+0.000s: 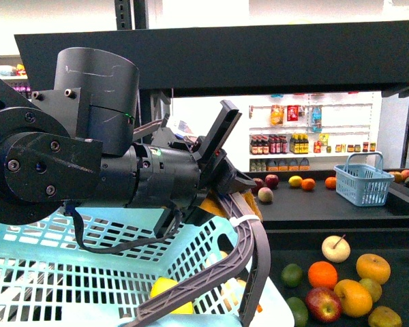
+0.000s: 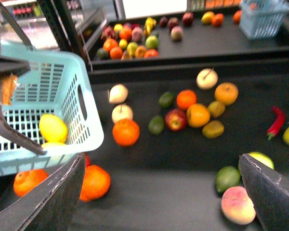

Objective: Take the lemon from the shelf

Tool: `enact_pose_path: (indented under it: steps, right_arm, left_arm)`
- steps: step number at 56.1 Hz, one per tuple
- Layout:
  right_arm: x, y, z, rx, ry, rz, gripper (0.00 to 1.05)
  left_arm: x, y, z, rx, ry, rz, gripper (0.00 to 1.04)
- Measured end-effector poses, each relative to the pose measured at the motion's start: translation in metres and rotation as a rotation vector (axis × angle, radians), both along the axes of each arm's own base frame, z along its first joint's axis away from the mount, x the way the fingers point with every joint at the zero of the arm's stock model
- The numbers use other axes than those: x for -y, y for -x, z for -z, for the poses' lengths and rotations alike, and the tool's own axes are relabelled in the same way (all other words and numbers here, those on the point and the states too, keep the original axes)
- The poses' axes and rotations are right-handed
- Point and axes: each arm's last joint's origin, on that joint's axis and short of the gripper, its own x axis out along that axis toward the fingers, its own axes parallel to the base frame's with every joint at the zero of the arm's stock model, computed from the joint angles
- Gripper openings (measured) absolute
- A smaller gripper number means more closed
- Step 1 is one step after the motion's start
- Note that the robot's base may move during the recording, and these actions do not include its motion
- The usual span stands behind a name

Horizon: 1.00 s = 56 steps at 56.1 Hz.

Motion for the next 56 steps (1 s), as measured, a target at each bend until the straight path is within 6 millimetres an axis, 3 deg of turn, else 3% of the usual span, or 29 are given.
enact_pose_path:
  steps: [6,17,28,56]
  right_arm:
    - [-0.017,0.017,0.002,0.116,0.040,0.017,0.70]
    - [-0.021,0.013,0.038,0.061,0.049,-0.001,0.37]
    - [-0.021,0.014,0.050,0.085,0.052,-0.003,0.03]
    - [-0.021,0.014,0.076,0.078,0.055,-0.003,0.02]
  left_arm:
    - [0.000,0.000,0.000,0.000,0.000,-0.003,0.07]
    - [0.000,0.000,0.000,0.001,0.001,0.001,0.07]
    - [0.001,0.000,0.000,0.000,0.001,0.003,0.07]
    - [0.000,0.000,0.000,0.000,0.001,0.001,0.07]
